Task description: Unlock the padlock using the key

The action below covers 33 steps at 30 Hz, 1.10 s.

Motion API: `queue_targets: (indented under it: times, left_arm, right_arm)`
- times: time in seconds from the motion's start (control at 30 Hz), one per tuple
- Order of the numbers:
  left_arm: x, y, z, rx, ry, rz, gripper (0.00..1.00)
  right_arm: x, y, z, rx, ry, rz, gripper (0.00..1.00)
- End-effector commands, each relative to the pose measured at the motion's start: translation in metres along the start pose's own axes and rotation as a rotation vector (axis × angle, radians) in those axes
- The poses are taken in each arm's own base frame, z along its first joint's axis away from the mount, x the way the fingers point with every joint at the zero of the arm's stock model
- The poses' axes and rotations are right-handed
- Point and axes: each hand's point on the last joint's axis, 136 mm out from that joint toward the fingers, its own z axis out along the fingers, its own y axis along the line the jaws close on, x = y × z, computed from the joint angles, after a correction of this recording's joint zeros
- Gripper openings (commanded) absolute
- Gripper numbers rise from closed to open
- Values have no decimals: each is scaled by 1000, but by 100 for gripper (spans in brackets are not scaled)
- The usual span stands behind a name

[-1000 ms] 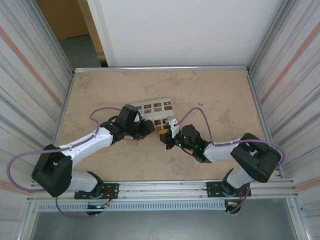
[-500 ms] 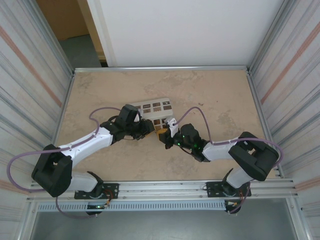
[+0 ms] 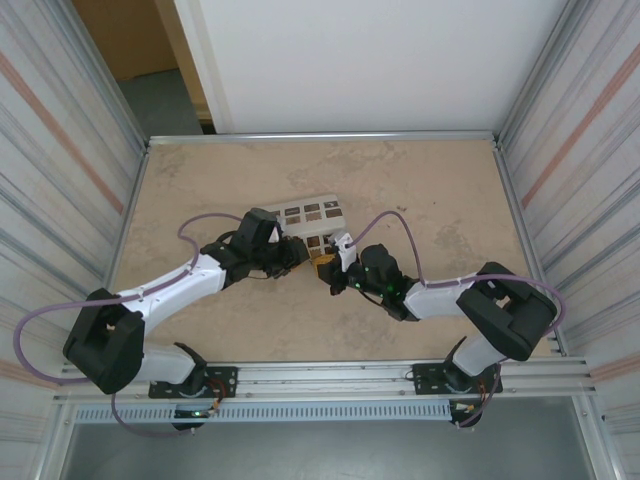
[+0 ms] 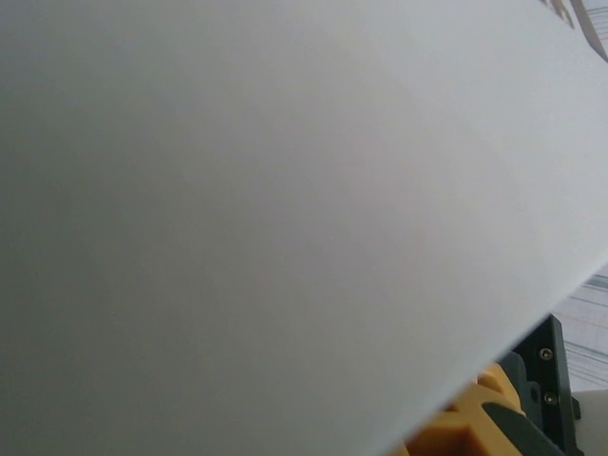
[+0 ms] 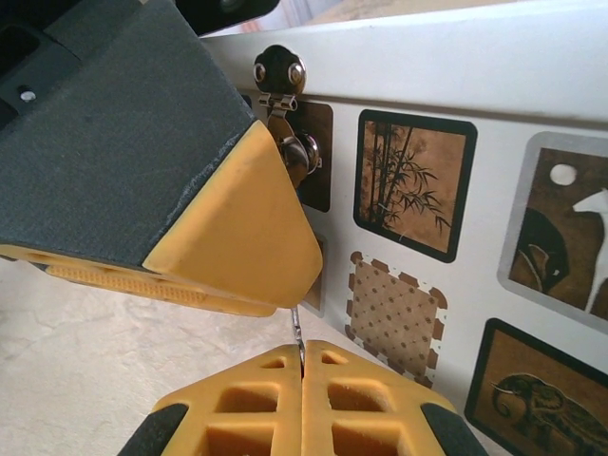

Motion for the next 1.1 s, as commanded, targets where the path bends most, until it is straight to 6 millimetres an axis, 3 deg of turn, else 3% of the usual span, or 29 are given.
queue_targets:
  times: [0.0,0.13,0.5,0.77,1.07]
  left_arm:
    - [22,-33,2,114,99,24,14]
    - [25,-39,0,126,117,21,14]
    - [28,-31,-5,81,121,11,14]
    - [27,-31,-6,84,114,19,14]
    - [29,-33,-8,93,121,25,14]
  right_arm:
    - [-60,31,6,-44,-169,-146,0]
    - [-55,20,5,19,-168,-206,0]
    - [-61,13,1,78,-174,-300,0]
    - [-65,42,3,-203,-155,-100,0]
    - [-64,42,9,-231,-181,-64,0]
